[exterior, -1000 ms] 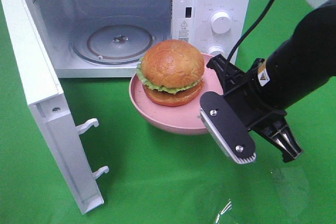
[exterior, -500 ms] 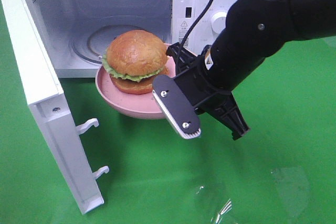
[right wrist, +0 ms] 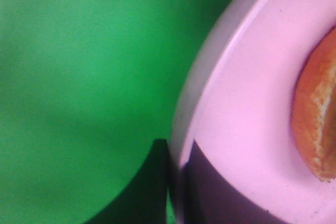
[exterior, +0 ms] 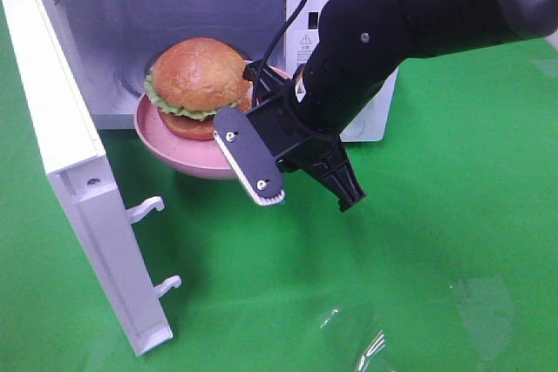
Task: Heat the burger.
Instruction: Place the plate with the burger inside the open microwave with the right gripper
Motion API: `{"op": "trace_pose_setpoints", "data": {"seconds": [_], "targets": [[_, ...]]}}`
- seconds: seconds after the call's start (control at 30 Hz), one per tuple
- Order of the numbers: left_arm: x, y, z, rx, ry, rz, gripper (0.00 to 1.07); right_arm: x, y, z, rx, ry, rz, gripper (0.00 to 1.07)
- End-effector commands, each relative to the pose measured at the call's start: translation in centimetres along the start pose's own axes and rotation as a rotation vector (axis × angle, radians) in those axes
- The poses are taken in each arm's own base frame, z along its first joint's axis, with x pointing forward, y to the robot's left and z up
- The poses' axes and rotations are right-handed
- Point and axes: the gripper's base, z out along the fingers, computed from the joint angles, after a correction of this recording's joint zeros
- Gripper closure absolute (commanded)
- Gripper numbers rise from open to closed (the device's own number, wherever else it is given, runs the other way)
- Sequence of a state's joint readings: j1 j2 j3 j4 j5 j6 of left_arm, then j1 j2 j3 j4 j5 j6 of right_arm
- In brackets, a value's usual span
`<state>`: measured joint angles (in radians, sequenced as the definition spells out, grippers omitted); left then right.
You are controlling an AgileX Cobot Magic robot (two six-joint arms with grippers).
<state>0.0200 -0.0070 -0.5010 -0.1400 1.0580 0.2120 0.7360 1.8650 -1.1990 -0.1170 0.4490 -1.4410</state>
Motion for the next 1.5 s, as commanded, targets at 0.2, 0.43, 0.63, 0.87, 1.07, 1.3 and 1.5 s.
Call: {"op": "trace_pose_setpoints", "data": {"seconds": [0.2,0.43,0.63,0.87,1.07,1.3,1.5], "targets": [[0.0,0.0,-0.2,0.004,-0.03,0.002,0.09,-0.2,-3.2,1.2,0.086,-0.003,0.062,1.07],[0.0,0.0,-0.2,0.004,-0.03,0.002,0.09,-0.1,-4.6,2.8,0.087,0.028,0.093,1.07],[0.0,0.0,-0.2,0.004,-0.03,0.002,0.09,-0.1,-6.4,4.0,0.079,0.045,0.126,1.07],[0.0,0.0,-0.2,0.004,-0.03,0.002,0.09,0.0,-8.6,5.3,0.091,0.068,0.175,1.07],[0.0,0.0,-0.2,0.004,-0.03,0.002,0.09,0.1,-9.9,6.2,0.096,0.084,0.191,1.07],[0.0,0.0,-0.2,0.004,-0.03,0.002,0.09,0.7,-11.6,7.2,0.116,0.096,0.231,1.07],[0.0,0.0,-0.2,0.004,-0.03,0.002,0.09,1.7,-12.7,7.4,0.144,0.111,0.245,1.07]]}}
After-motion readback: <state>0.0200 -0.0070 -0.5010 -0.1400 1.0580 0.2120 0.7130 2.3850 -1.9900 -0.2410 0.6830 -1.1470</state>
